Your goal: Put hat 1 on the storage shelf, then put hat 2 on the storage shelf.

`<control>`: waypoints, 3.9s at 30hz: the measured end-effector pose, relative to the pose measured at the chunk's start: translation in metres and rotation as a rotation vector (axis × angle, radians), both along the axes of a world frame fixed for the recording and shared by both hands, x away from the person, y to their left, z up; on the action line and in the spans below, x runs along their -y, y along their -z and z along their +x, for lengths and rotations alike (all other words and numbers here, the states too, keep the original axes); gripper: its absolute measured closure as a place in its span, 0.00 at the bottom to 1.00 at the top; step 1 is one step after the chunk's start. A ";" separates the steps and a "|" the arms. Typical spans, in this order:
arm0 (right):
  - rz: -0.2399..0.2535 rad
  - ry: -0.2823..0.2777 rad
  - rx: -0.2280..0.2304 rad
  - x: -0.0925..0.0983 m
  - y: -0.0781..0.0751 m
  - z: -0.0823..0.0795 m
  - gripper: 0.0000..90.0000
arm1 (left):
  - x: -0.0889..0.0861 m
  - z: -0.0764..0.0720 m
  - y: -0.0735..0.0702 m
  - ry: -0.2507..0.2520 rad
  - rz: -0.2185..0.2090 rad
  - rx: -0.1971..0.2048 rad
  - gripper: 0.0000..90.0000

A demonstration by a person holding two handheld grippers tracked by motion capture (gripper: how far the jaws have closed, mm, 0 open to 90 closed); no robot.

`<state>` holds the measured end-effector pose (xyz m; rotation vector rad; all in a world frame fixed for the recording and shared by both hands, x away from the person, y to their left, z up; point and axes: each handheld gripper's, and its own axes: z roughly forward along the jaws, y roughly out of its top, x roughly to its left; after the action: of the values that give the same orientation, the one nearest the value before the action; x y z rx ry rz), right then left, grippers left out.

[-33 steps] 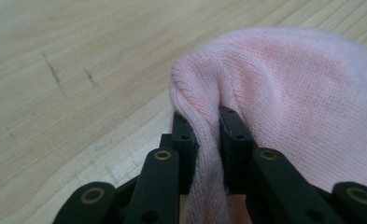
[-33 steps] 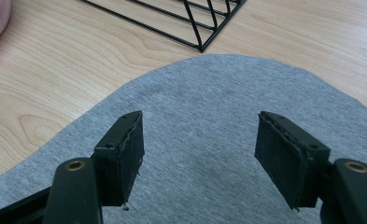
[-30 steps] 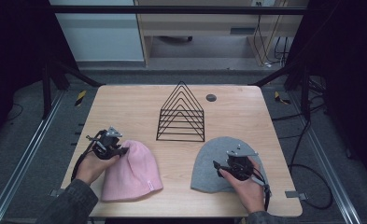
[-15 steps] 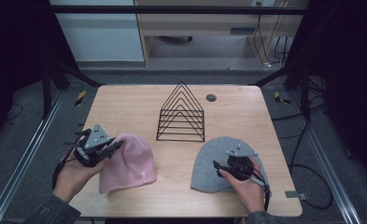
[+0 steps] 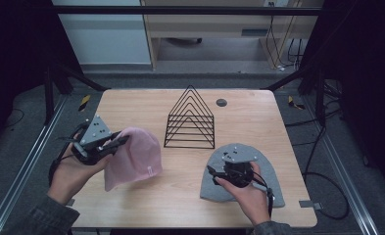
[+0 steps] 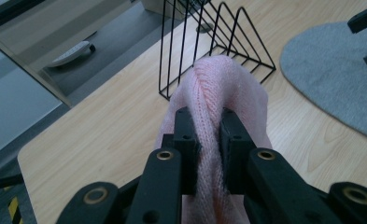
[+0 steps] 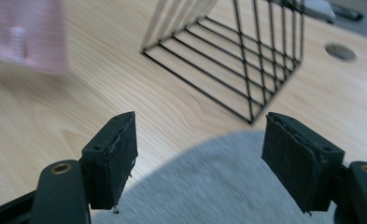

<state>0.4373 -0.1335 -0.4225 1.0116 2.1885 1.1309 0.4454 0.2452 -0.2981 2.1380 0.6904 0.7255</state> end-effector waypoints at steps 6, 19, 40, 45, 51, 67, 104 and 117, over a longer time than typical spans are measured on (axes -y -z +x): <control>0.005 -0.089 0.006 -0.027 -0.028 0.004 0.30 | 0.009 0.007 -0.021 0.031 -0.016 0.010 0.88; 0.032 -0.262 -0.041 -0.069 -0.054 0.030 0.39 | 0.031 0.018 -0.056 0.098 -0.043 0.038 0.88; 0.041 -0.412 -0.085 -0.085 -0.082 0.061 0.89 | 0.026 0.033 -0.080 0.124 -0.122 0.017 0.87; 0.027 -0.405 -0.081 -0.079 -0.097 0.072 0.90 | 0.023 0.054 -0.086 0.115 -0.136 0.009 0.87; 0.019 -0.394 -0.073 -0.076 -0.114 0.088 0.90 | 0.026 0.073 -0.098 0.129 -0.143 0.016 0.87; 0.018 -0.388 -0.087 -0.072 -0.129 0.119 0.91 | 0.039 0.104 -0.112 0.172 -0.136 0.013 0.87; 0.057 -0.210 -0.014 -0.022 -0.127 0.164 0.91 | 0.090 0.172 -0.109 0.244 -0.154 0.042 0.86; 0.062 -0.161 -0.002 -0.003 -0.101 0.156 0.91 | 0.100 0.180 -0.085 0.245 -0.175 0.027 0.86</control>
<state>0.5931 -0.1301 -0.3217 0.8740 2.2825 1.2772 0.6256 0.1448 -0.2130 2.0031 0.4495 0.5406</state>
